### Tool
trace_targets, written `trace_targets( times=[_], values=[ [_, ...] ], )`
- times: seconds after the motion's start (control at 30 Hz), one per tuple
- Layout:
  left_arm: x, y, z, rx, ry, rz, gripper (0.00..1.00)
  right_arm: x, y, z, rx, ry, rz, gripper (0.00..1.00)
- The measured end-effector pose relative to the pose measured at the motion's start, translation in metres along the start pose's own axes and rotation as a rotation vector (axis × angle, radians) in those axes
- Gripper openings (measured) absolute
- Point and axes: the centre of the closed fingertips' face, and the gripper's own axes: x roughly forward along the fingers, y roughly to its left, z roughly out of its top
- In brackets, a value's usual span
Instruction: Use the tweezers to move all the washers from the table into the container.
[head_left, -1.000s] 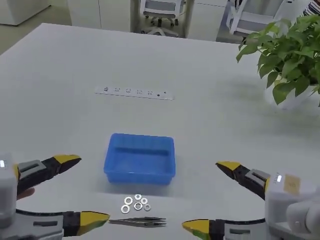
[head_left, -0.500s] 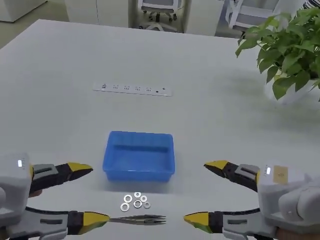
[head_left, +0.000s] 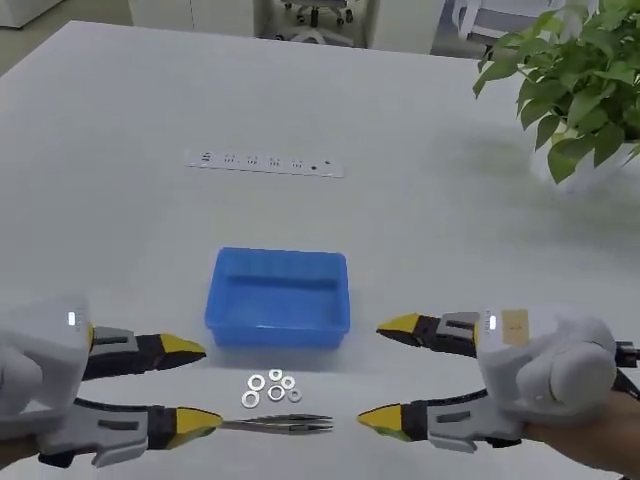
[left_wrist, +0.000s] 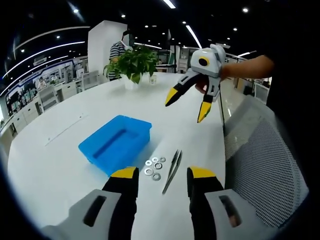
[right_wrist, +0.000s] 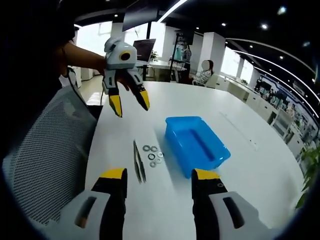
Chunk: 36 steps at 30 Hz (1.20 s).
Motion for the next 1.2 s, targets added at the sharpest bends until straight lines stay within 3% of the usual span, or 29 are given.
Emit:
trace_targets(
  times=[0.5, 1.2],
  values=[
    [0.015, -0.002, -0.019, 0.058, 0.089, -0.077, 0.34, 0.030, 0.014, -0.007, -0.098, 0.071, 0.130, 0.41],
    [0.034, -0.006, -0.050, 0.116, 0.213, -0.125, 0.19, 0.061, 0.029, -0.026, -0.195, 0.185, 0.254, 0.25]
  ],
)
